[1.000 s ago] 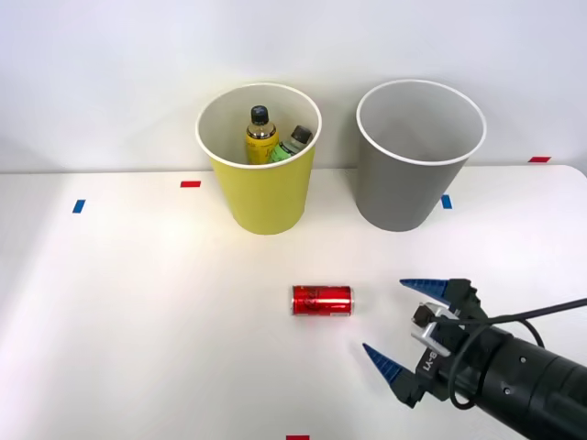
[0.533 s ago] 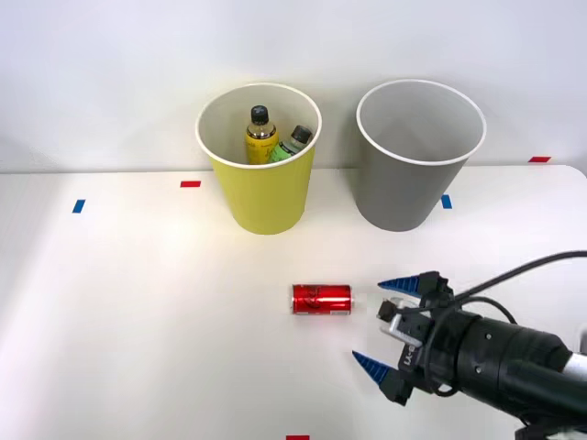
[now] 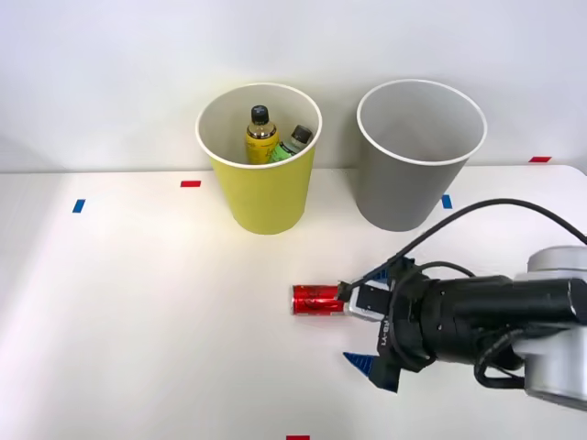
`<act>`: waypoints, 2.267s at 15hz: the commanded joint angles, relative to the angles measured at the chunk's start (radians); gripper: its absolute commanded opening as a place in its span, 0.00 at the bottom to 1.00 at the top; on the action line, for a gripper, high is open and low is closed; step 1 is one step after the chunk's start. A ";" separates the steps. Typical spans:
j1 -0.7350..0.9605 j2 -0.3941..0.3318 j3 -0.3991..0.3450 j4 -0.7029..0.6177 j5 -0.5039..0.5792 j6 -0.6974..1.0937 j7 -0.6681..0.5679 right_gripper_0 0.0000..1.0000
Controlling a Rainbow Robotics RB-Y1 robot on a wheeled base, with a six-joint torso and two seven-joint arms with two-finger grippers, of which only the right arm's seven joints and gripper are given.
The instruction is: Put cans in the gray bin, plastic bottles in the light green bin
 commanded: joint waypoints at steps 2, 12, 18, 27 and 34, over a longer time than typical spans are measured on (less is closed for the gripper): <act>-0.084 0.056 0.000 0.129 -0.247 0.011 0.223 1.00; -0.251 0.234 -0.003 0.451 -0.626 0.048 0.729 1.00; -0.276 0.312 -0.141 0.516 -0.617 0.367 0.819 1.00; -0.265 0.321 -0.141 0.396 -0.523 0.522 0.666 1.00; -0.220 0.433 -0.139 0.382 -0.364 0.558 0.666 1.00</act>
